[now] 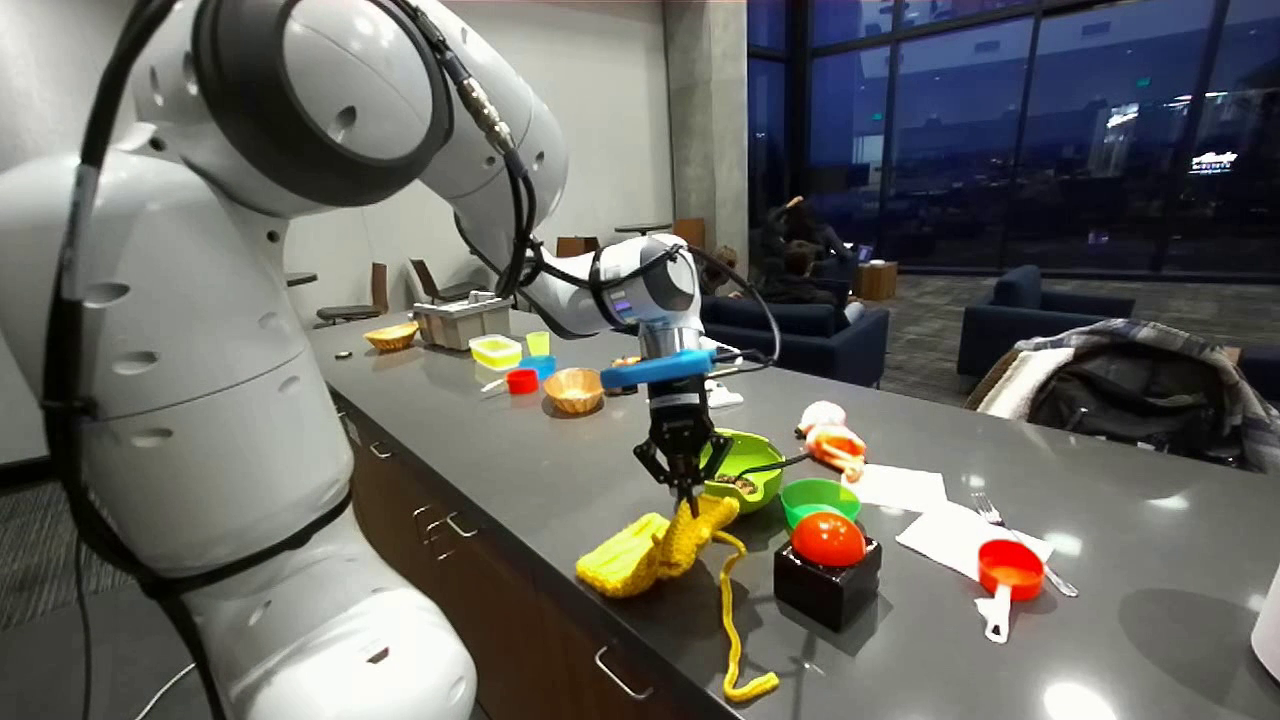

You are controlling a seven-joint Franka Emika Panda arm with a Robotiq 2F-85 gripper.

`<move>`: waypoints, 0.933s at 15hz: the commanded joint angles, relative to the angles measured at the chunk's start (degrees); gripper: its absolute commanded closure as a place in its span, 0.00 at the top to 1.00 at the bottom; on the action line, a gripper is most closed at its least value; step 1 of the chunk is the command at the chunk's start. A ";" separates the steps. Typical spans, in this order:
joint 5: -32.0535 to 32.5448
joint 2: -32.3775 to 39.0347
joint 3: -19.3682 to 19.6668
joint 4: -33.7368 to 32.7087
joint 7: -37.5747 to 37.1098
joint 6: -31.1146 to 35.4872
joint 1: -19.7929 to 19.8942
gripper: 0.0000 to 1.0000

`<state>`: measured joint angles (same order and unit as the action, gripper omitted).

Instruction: Move the cloth across the counter

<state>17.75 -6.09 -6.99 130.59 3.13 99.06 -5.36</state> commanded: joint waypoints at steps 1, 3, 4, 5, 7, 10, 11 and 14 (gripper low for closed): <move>3.53 3.22 -2.85 -4.27 -4.67 -7.24 -2.49 0.01; 4.17 6.24 -4.38 -6.49 -6.00 -9.82 -4.00 0.01; 4.19 7.78 -4.85 -7.37 -6.05 -10.45 -4.62 0.01; 3.93 9.68 -5.28 -8.47 -5.97 -10.72 -5.26 0.01; 3.35 12.95 -5.83 -10.43 -5.07 -10.87 -6.37 0.01; 2.12 17.86 -6.10 -13.47 -3.51 -9.64 -7.49 0.01; 1.83 19.24 -6.15 -14.43 -3.26 -9.41 -7.77 0.01; -0.31 22.80 -6.38 -17.36 -1.98 -8.53 -8.34 0.01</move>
<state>19.55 13.47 -13.26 116.99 -0.65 90.70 -13.02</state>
